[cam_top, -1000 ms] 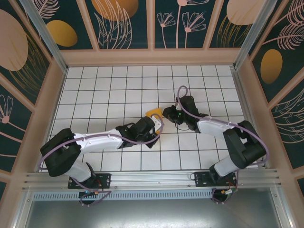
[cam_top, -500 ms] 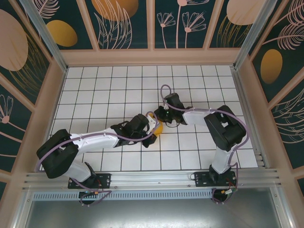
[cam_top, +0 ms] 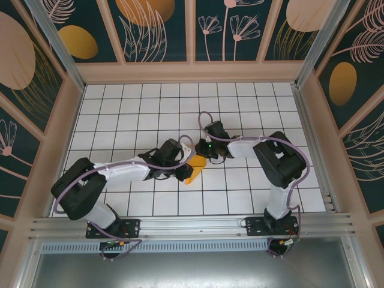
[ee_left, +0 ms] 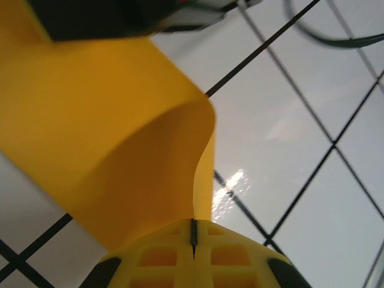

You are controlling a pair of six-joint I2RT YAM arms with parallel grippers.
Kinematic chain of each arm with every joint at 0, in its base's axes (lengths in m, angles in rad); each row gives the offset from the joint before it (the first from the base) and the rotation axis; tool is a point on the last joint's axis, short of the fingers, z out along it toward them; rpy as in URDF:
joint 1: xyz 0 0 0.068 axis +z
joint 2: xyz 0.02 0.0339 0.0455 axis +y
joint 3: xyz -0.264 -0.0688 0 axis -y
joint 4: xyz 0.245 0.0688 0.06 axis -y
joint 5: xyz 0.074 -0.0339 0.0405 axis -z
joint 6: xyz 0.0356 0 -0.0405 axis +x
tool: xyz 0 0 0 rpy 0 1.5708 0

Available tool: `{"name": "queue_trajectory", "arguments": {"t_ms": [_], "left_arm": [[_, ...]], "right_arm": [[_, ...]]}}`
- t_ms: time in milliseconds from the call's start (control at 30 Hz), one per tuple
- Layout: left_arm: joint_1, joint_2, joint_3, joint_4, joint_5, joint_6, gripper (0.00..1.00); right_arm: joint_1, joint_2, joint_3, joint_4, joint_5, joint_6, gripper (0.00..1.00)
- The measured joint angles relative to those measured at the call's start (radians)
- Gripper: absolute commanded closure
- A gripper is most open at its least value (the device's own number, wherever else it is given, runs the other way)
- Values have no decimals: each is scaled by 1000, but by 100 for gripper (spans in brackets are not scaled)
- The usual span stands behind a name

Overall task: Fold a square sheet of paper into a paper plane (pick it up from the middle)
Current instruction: Third fold the triangle at the center of the table.

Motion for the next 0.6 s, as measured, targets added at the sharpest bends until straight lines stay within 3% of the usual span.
{"name": "queue_trajectory", "arguments": {"t_ms": [600], "left_arm": [[14, 55, 19, -2, -156, -29, 100]], "right_arm": [[5, 1, 6, -9, 9, -3, 89]]}}
